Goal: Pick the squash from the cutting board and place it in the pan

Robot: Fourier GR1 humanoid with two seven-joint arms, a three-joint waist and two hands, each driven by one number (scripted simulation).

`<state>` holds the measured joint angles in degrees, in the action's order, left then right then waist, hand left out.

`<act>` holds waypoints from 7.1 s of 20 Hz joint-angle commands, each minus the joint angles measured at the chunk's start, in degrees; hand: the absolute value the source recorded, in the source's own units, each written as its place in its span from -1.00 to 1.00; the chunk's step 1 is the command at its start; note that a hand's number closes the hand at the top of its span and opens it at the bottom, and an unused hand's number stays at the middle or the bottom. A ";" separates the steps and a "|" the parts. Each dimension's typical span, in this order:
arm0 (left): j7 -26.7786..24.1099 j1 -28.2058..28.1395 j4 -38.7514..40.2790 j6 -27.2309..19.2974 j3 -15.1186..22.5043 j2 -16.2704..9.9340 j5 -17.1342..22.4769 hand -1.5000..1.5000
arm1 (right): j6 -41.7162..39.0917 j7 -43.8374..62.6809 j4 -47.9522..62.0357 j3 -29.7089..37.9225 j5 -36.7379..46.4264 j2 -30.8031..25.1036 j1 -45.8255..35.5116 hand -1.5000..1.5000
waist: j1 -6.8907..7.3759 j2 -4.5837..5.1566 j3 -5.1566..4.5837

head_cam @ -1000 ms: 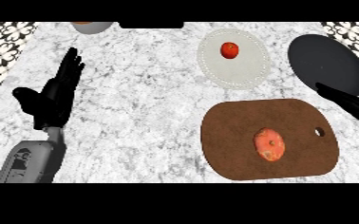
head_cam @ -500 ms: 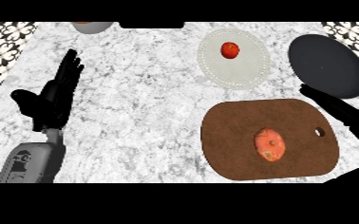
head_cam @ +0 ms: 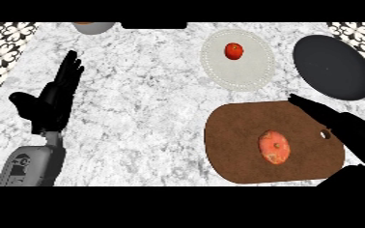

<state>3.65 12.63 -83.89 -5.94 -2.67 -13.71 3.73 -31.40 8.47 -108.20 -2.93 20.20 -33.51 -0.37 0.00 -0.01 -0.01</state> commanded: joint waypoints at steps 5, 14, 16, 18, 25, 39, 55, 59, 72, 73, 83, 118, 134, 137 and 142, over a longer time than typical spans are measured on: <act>0.93 -1.63 -2.44 0.52 -1.10 1.09 -1.16 0.00 | -2.73 -5.97 2.94 -0.39 7.55 2.31 0.15 -1.00 | -0.03 -0.03 0.01; -1.52 0.49 2.12 1.36 -1.57 2.43 -1.27 0.00 | -2.21 0.31 4.96 -8.00 20.12 4.57 -2.64 -1.00 | -0.11 0.00 -0.01; -1.90 -3.44 -1.08 1.83 -1.32 2.38 -1.65 0.00 | -3.06 -0.73 5.04 -7.54 20.97 4.33 -1.33 -1.00 | -0.01 -0.05 0.00; 1.57 2.76 1.39 1.36 -2.01 1.97 -1.98 0.00 | -3.05 0.11 6.31 -8.33 23.46 5.84 -2.94 -1.00 | -0.14 0.01 0.00; 2.01 -1.13 -3.59 -0.88 0.97 4.99 -5.92 0.00 | -1.12 -1.92 14.36 -10.13 28.18 11.20 -5.38 -1.00 | 0.11 0.01 0.02; -1.08 -0.32 0.61 2.85 -3.34 3.43 -4.38 0.00 | -1.10 -7.90 24.24 -8.99 35.30 12.95 -7.03 -1.00 | 0.05 0.00 0.01; 2.77 0.97 -1.89 4.25 -5.48 2.43 -2.91 0.00 | 5.68 -17.63 24.62 -9.16 39.60 13.43 -5.32 1.00 | -0.06 -0.01 0.01; 1.88 -1.29 -3.47 2.18 -3.56 4.66 -4.69 0.00 | 2.28 -3.68 19.13 -8.54 39.27 22.07 -6.31 1.00 | -0.12 -0.10 -0.01; 1.76 0.46 -1.13 2.32 -4.14 4.04 -5.11 0.00 | 18.14 1.44 0.12 -1.01 40.12 26.03 -6.72 1.00 | -0.49 -0.10 0.01; -0.75 -1.98 -0.76 3.65 -4.13 4.34 -4.32 0.00 | 17.81 2.18 -0.99 1.62 37.49 26.88 -6.86 1.00 | -0.47 -0.11 0.00; 1.62 1.62 0.37 4.16 -4.84 3.59 -3.56 0.00 | 17.80 1.74 8.71 23.15 19.08 24.42 -20.90 1.00 | -0.04 0.09 0.06; 0.64 5.47 0.09 4.45 -1.68 5.51 -5.00 0.00 | 29.91 -33.09 96.12 40.67 22.93 -5.16 -44.06 -1.00 | 6.24 2.56 0.65; 3.14 4.77 0.00 3.52 -3.18 5.08 -4.51 0.00 | 13.91 -49.04 99.88 54.91 7.71 -11.98 -38.89 -1.00 | 2.23 1.32 0.54; 1.24 1.90 -0.30 3.62 -3.39 4.65 -5.02 0.00 | 5.06 -55.03 99.97 54.89 6.80 -13.67 -33.54 -1.00 | 1.19 0.71 0.37; 1.67 2.20 -0.57 2.92 -4.31 4.53 -4.76 0.00 | -3.88 -58.68 98.78 55.58 4.79 -19.06 -28.14 -1.00 | 0.62 0.48 0.33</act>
<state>4.74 15.39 -83.36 -2.32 -6.93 -9.40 -0.82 -24.80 -43.92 -9.41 51.78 26.70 -49.16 -32.98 1.19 0.79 0.36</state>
